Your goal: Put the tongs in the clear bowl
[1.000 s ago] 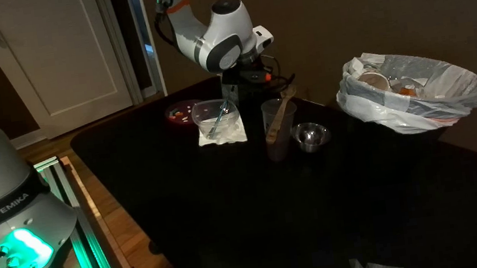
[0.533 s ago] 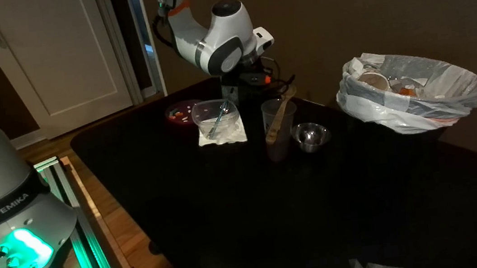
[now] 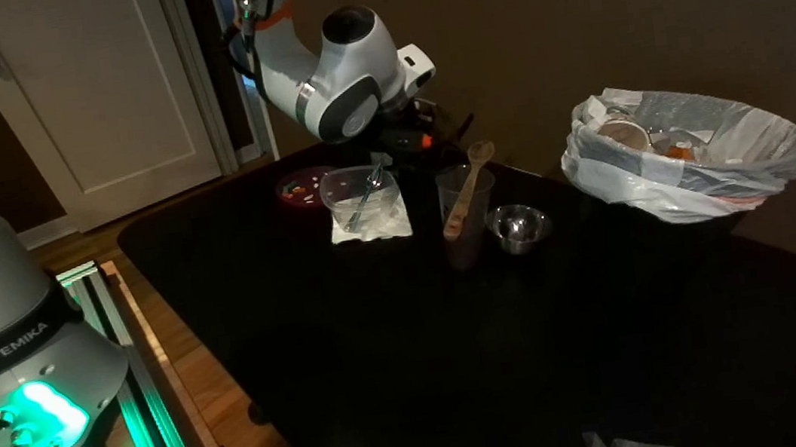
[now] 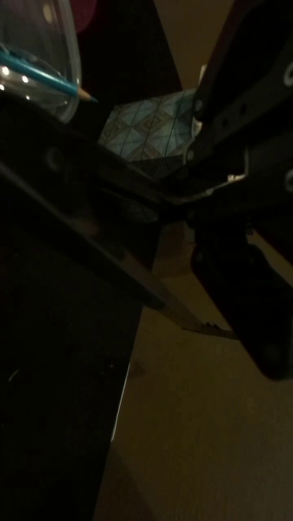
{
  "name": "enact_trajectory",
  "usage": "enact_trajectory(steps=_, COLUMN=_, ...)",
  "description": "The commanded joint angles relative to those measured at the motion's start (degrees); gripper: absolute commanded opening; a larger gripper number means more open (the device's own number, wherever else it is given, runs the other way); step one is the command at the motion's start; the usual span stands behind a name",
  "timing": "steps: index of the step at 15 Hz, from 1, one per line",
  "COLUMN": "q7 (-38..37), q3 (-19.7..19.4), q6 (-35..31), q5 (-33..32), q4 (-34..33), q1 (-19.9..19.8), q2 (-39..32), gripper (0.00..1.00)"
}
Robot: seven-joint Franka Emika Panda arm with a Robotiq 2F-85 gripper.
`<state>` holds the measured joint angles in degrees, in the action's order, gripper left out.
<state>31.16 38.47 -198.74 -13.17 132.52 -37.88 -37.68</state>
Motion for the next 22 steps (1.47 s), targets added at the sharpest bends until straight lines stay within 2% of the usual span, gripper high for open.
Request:
enact_trajectory(steps=1, q7=0.8, q3=3.4, q6=-3.4, q5=-3.8, q4=5.3, q1=-4.5, q2=0.9, gripper=0.03)
enact_trajectory(steps=2, q7=-6.6, q3=-0.2, q6=-4.8, q5=-11.4, q4=5.6, q1=-2.5, q2=2.0, gripper=0.03)
enact_trajectory(steps=3, q7=-0.3, q3=3.5, q6=-5.5, q5=-7.2, q4=6.8, q1=-5.3, q2=1.3, gripper=0.03)
enact_trajectory(steps=6, q7=-0.9, q3=3.9, q6=-6.9, q5=-9.2, q4=8.1, q1=-6.4, q2=1.5, gripper=0.03)
enact_trajectory(steps=7, q7=-8.5, q3=-0.8, q6=-7.9, q5=-15.5, q4=7.2, q1=-2.8, q2=3.1, gripper=0.03)
enact_trajectory(steps=8, q7=-9.2, q3=-2.3, q6=-6.9, q5=-15.9, q4=5.5, q1=-1.0, q2=1.8, gripper=0.03)
enact_trajectory(steps=9, q7=-4.4, q3=1.1, q6=-6.2, q5=-12.1, q4=6.1, q1=-3.9, q2=0.7, gripper=0.14)
enact_trajectory(steps=11, q7=-6.4, q3=-0.8, q6=-6.2, q5=-14.1, q4=5.7, q1=-2.6, q2=0.8, gripper=0.14)
enact_trajectory(steps=12, q7=-7.5, q3=-0.4, q6=-5.1, q5=-14.3, q4=4.4, q1=-2.8, q2=-0.9, gripper=0.03)
enact_trajectory(steps=13, q7=-7.9, q3=-0.3, q6=-4.8, q5=-14.4, q4=4.0, q1=-3.2, q2=-2.0, gripper=0.03)
enact_trajectory(steps=20, q7=-9.8, q3=1.8, q6=-9.9, q5=-17.0, q4=7.4, q1=-10.9, q2=-8.5, gripper=0.03)
enact_trajectory(steps=21, q7=-15.2, q3=-1.4, q6=-11.6, q5=-22.3, q4=7.3, q1=-9.1, q2=-8.0, gripper=0.03)
enact_trajectory(steps=22, q7=-15.9, q3=-2.0, q6=-13.0, q5=-23.6, q4=7.6, q1=-9.1, q2=-8.2, gripper=0.03)
